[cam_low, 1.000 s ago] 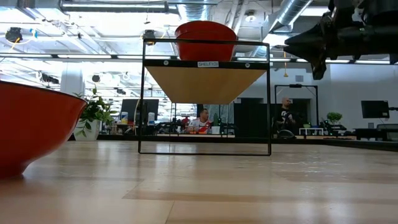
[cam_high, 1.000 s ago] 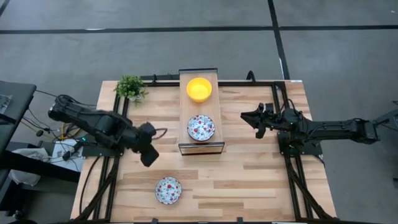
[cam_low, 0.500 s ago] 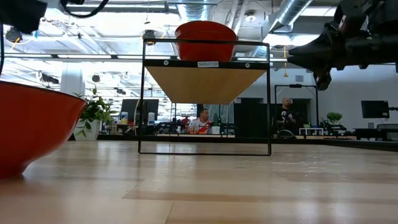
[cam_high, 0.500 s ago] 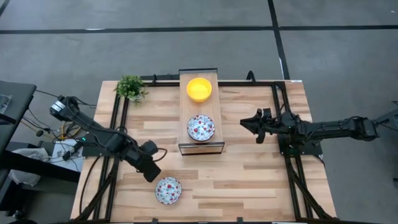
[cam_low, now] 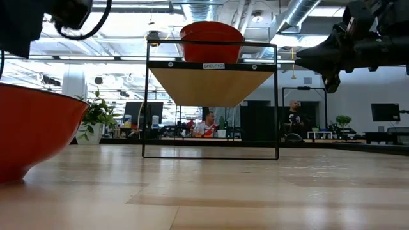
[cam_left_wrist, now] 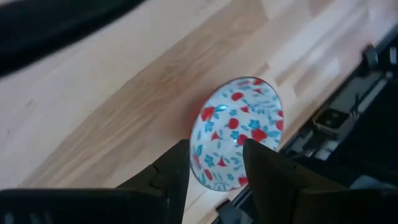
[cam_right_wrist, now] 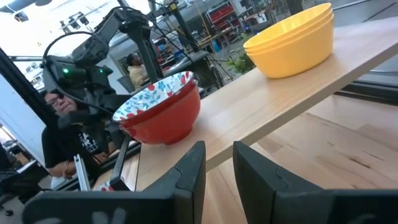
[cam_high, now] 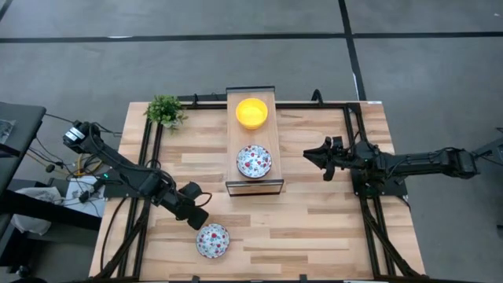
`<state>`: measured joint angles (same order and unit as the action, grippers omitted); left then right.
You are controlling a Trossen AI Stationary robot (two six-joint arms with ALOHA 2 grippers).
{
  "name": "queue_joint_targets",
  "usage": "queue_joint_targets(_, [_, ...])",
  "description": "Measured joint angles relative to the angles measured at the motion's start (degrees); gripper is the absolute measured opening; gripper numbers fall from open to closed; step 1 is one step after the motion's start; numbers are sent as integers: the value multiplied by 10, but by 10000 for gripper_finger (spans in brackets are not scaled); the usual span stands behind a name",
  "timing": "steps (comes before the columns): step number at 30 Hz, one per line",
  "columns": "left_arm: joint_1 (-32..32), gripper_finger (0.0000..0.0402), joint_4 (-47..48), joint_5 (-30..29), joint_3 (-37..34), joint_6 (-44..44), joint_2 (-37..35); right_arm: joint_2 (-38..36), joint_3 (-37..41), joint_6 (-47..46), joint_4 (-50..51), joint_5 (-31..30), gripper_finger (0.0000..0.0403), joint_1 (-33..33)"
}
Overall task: Pick & Place Mini bowls
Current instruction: Stack the red patterned bowl on top of the red patterned bowls on the shelf
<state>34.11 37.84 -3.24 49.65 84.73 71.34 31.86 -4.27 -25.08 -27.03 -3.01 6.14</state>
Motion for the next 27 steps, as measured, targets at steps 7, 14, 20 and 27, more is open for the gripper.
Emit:
queue_joint_targets(7, [0, 147, -13, 1, -30, 89, 0, 0, 0, 0, 0, 0, 70, 0])
queue_joint_targets(14, [0, 147, -97, 1, -63, 111, 5, 0, 0, 0, 0, 0, 70, 0])
queue_joint_targets(20, [1, 147, -97, 39, -68, 137, 41, 0, 0, 1, 0, -2, 70, 0])
queue_joint_targets(27, [20, 147, -118, 72, -68, 166, 100, 0, 0, 1, 0, -17, 70, 1])
